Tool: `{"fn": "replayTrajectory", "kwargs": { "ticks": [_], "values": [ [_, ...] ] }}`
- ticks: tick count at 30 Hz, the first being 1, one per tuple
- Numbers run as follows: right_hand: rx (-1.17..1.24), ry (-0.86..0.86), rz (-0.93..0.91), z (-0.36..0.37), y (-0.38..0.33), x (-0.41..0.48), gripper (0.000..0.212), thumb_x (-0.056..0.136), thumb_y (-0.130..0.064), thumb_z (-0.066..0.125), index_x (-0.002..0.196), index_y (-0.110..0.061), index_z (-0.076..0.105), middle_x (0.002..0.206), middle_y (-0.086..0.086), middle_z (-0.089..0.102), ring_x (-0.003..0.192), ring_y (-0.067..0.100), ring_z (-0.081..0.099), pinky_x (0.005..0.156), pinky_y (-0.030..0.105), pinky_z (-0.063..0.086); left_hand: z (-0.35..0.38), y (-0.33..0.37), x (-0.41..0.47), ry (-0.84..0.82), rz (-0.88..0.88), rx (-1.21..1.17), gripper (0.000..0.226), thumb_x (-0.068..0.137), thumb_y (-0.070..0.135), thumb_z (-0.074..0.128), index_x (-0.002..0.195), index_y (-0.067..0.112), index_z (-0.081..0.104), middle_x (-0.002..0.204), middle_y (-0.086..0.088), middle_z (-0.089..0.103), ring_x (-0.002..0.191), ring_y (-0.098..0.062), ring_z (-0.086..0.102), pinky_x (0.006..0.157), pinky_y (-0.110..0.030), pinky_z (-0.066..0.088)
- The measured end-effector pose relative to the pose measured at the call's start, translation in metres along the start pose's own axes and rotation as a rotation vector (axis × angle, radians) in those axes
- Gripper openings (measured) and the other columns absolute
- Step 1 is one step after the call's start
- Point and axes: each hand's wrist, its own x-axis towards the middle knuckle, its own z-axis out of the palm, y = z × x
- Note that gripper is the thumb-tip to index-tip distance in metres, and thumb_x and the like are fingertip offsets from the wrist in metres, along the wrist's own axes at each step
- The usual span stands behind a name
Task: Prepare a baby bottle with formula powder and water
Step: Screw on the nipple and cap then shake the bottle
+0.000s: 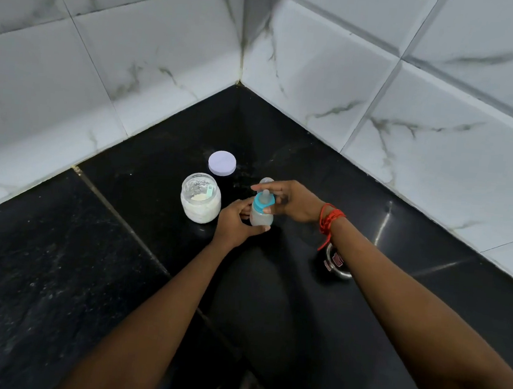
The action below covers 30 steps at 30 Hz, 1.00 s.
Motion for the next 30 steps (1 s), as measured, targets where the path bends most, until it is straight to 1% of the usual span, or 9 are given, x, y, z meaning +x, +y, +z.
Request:
{"fn": "replayTrajectory", "kwargs": {
  "ticks": [3,7,9,13,15,18,21,24,30],
  "values": [
    [0.021,0.089,-0.007,0.012,-0.001,-0.002,0.060,0.081,-0.008,0.081,0.136,-0.019,0.061,0.132,0.000,0.067,0.123,0.010,0.061,0.110,0.033,0.046,-0.004,0.005,0.000,0.013,-0.015,0.018,0.047,0.067,0.025,0.097,0.107,0.026,0.072,0.102,0.012,0.068,0.093,-0.005,0.070,0.084,-0.019,0.058],
    [0.136,0.431,0.053,0.050,-0.002,-0.013,0.056,0.074,-0.013,0.085,0.126,-0.024,0.066,0.124,-0.009,0.070,0.116,0.004,0.063,0.105,0.035,0.050,0.006,0.011,-0.010,0.160,-0.032,-0.026,0.041,0.066,0.021,0.097,0.100,0.020,0.076,0.091,0.017,0.065,0.085,-0.004,0.067,0.074,-0.009,0.051],
    [0.186,0.615,0.129,0.071,-0.003,-0.017,0.055,0.072,-0.024,0.083,0.123,-0.034,0.063,0.120,-0.015,0.070,0.112,0.010,0.065,0.100,0.037,0.053,0.015,0.014,-0.015,0.233,-0.032,-0.041,0.037,0.067,0.016,0.094,0.100,0.017,0.077,0.089,0.016,0.064,0.084,-0.007,0.067,0.072,-0.009,0.048],
    [0.123,0.839,0.233,0.098,-0.017,-0.014,0.056,0.071,-0.040,0.080,0.123,-0.038,0.059,0.111,-0.011,0.071,0.098,0.015,0.067,0.092,0.040,0.055,0.025,0.019,-0.023,0.352,0.064,0.018,0.017,0.077,0.030,0.072,0.087,0.017,0.075,0.077,0.019,0.059,0.079,-0.018,0.064,0.075,-0.040,0.056],
    [0.131,0.871,0.250,0.099,-0.024,-0.013,0.055,0.072,-0.042,0.080,0.122,-0.036,0.059,0.110,-0.010,0.072,0.098,0.015,0.068,0.092,0.042,0.055,0.024,0.017,-0.022,0.344,0.076,0.032,0.013,0.078,0.029,0.072,0.082,0.016,0.072,0.073,0.021,0.056,0.076,-0.021,0.063,0.073,-0.043,0.055],
    [0.132,0.742,0.269,0.077,-0.019,-0.014,0.058,0.070,-0.045,0.085,0.121,-0.033,0.062,0.115,-0.011,0.072,0.104,0.012,0.068,0.091,0.035,0.056,0.011,0.009,-0.014,0.224,0.049,0.049,0.033,0.069,0.024,0.091,0.097,0.017,0.076,0.082,0.019,0.059,0.081,-0.012,0.064,0.075,-0.028,0.052],
    [0.018,0.420,0.222,0.036,-0.009,-0.015,0.072,0.065,-0.037,0.090,0.130,-0.031,0.059,0.123,-0.010,0.070,0.115,0.010,0.064,0.098,0.030,0.052,-0.004,0.000,-0.006,0.066,0.046,0.084,0.057,0.063,0.032,0.098,0.114,0.022,0.075,0.096,0.011,0.064,0.084,0.002,0.064,0.076,-0.010,0.048],
    [-0.164,0.149,0.223,-0.002,-0.005,-0.012,0.084,0.068,-0.024,0.091,0.142,-0.025,0.051,0.130,-0.003,0.067,0.122,0.016,0.060,0.108,0.036,0.046,-0.013,-0.007,-0.006,-0.010,0.105,0.092,0.068,0.065,0.029,0.098,0.127,0.021,0.070,0.105,0.011,0.067,0.095,0.007,0.062,0.083,-0.008,0.047],
    [-0.559,0.103,0.297,-0.035,-0.001,0.028,0.071,0.083,-0.014,0.078,0.146,-0.025,0.047,0.134,0.009,0.063,0.124,0.030,0.057,0.105,0.046,0.048,-0.010,-0.017,-0.017,-0.007,0.123,0.100,0.064,0.074,0.019,0.093,0.133,0.018,0.067,0.121,0.013,0.065,0.108,0.003,0.061,0.095,-0.006,0.043]
  ]
}}
